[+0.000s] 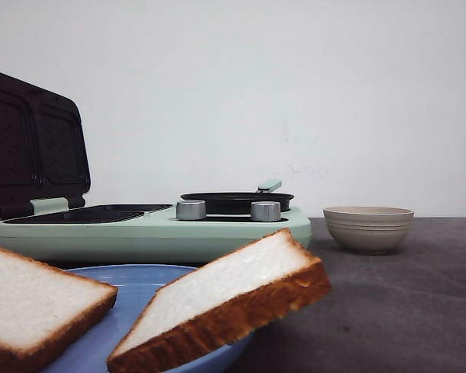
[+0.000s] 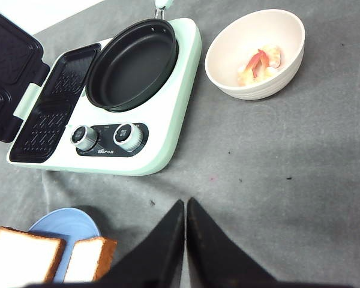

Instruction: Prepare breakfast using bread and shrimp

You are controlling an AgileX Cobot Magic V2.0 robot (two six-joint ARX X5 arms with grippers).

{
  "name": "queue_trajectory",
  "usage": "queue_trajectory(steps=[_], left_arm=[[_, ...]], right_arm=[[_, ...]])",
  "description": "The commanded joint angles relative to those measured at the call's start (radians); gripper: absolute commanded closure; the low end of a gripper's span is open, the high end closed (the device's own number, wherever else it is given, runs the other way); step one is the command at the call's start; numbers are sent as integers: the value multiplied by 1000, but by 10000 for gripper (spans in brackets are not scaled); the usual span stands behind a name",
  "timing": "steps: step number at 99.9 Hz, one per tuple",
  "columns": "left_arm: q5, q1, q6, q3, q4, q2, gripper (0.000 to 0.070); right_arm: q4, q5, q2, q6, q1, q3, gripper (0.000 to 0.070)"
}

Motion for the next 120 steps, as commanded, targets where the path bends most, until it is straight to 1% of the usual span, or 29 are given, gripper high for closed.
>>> queue_trajectory(steps=[1, 22, 29, 47, 61, 114, 120], left_arm=[[-3, -8, 8, 17, 6, 22, 271], [-3, -63, 24, 17, -9, 128, 270], [-3, -87, 24, 17, -1, 168, 270], [-16, -147, 24, 17, 34, 268, 270], [-61, -184, 19, 17, 66, 329, 270], [-62, -274, 4, 17, 209, 491, 271], [-62, -279, 4, 17, 218, 500, 290]], right_arm=[[17, -4, 3, -8, 2, 19, 700], [17, -6, 3, -8, 2, 19, 700], [17, -20, 3, -8, 2, 19, 700], [17, -31, 3, -8, 3, 19, 700], [13, -31, 3, -8, 2, 19, 700], [9, -31, 3, -8, 3, 19, 700], [9, -31, 3, -8, 2, 19, 700]])
